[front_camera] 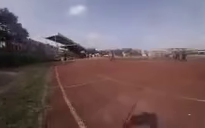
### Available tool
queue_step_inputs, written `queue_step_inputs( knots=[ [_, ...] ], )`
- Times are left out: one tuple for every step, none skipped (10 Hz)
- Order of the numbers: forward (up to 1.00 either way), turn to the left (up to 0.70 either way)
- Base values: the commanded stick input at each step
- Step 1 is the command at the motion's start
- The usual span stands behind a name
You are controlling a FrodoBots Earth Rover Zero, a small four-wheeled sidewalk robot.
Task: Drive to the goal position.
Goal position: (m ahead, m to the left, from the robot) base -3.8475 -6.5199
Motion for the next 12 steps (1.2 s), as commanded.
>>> queue_step_inputs(
  knots=[
    [0.7,-0.35],
    [0.35,-0.17],
    [0.0,0.0],
    [0.0,0.0],
    [0.0,0.0],
    [0.0,0.0],
    [0.0,-0.7],
    [0.0,-0.7],
    [0.0,-0.7],
    [0.0,-0.7],
    [0.0,-0.7],
    [0.0,-0.7]
  ],
)
